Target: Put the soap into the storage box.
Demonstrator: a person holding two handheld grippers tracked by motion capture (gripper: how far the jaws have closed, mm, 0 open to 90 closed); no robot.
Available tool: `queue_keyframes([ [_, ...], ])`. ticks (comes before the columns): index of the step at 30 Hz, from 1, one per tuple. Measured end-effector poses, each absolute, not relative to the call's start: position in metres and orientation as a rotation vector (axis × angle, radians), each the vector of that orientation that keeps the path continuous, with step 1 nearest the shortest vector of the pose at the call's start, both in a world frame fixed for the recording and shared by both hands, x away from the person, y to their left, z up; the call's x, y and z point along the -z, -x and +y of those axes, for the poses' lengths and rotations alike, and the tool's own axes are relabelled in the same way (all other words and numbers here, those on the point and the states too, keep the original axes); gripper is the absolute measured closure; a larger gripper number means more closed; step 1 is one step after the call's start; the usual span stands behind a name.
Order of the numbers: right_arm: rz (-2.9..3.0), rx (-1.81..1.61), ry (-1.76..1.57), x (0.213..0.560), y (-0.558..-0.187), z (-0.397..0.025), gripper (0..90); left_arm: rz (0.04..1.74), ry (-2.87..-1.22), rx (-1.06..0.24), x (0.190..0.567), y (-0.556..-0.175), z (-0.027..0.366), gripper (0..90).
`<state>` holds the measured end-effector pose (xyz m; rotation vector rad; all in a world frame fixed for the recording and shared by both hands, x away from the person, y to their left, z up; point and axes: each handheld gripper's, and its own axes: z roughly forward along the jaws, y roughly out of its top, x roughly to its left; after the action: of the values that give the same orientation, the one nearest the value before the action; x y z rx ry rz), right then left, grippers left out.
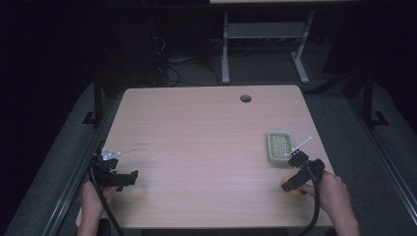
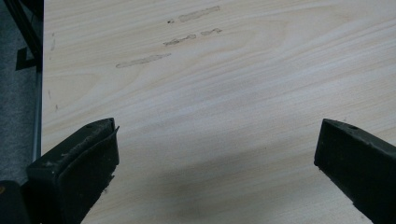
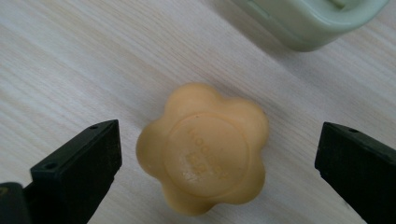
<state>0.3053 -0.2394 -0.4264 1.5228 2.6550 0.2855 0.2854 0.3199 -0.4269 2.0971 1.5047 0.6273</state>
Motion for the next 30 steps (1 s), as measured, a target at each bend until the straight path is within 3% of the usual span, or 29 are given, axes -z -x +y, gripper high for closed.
queue_keyframes([
  [7, 2.667, -0.258, -1.521, 0.431, -0.308, -0.235, 13.1, 1.502, -2.098, -0.625, 0.427, -0.286, 0.320, 0.0],
  [30, 2.683, -0.204, -1.547, 0.440, -0.311, -0.230, 19.1, 1.502, -2.101, -0.619, 0.428, -0.286, 0.319, 0.0],
])
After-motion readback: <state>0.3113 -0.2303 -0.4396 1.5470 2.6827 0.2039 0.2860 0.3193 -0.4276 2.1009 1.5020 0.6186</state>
